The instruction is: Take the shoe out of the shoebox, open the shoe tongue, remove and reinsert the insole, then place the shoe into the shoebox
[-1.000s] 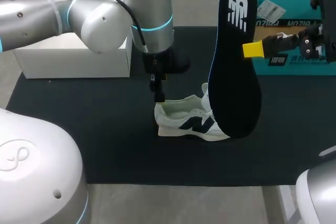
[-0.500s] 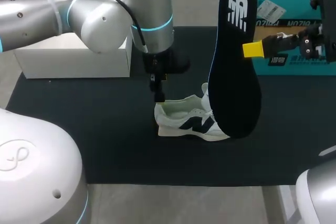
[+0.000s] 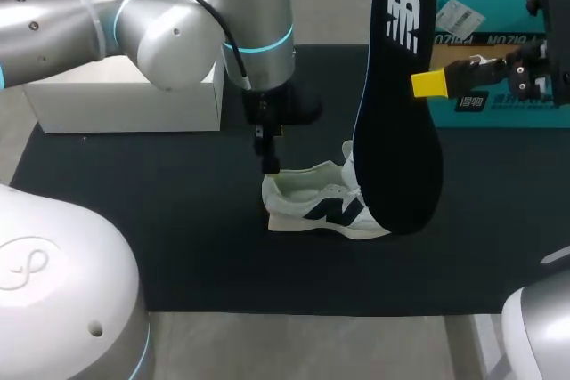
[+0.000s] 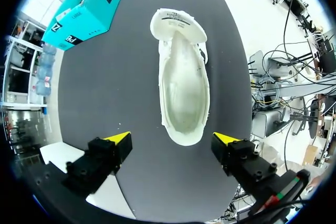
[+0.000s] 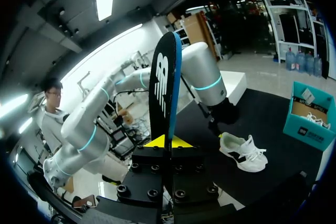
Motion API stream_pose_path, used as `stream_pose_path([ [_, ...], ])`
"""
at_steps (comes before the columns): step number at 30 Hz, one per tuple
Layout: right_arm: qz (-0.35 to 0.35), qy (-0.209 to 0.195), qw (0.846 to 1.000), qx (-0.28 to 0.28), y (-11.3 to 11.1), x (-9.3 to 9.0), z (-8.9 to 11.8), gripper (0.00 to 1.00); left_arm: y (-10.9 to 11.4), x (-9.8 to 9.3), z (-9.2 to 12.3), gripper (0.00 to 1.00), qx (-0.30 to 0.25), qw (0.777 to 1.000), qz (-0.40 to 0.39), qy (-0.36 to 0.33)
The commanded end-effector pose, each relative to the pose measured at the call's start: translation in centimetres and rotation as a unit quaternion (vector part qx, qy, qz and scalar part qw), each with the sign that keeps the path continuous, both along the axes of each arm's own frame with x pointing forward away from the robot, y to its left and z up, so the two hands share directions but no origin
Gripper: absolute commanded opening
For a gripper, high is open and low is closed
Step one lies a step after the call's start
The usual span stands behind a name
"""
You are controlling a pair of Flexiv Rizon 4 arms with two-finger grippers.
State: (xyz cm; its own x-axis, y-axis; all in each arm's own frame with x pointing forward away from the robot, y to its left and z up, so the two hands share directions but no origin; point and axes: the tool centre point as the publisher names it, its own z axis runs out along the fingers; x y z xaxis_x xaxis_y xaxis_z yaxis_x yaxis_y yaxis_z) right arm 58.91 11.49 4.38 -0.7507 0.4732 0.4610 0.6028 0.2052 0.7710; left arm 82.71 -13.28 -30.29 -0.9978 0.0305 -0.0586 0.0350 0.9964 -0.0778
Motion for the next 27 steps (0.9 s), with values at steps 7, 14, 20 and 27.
stream_pose_path([
  [7,0.002,0.002,1.000,-0.002,0.3,0.3,0.2,0.00,-0.1,0.0,0.1,1.00,-0.010,1.000,0.010,-0.002],
  [14,0.002,0.002,1.000,-0.002,0.3,0.3,0.2,0.00,-2.4,0.6,-0.2,1.00,-0.021,0.999,0.024,-0.002],
  [20,0.002,0.002,1.000,-0.002,0.3,0.3,0.2,0.00,-4.8,1.6,-0.9,1.00,-0.021,0.999,0.024,-0.009],
  [27,0.002,0.002,1.000,-0.002,0.3,0.3,0.2,0.00,-6.8,2.4,-2.9,1.00,-0.034,0.999,0.035,-0.015],
])
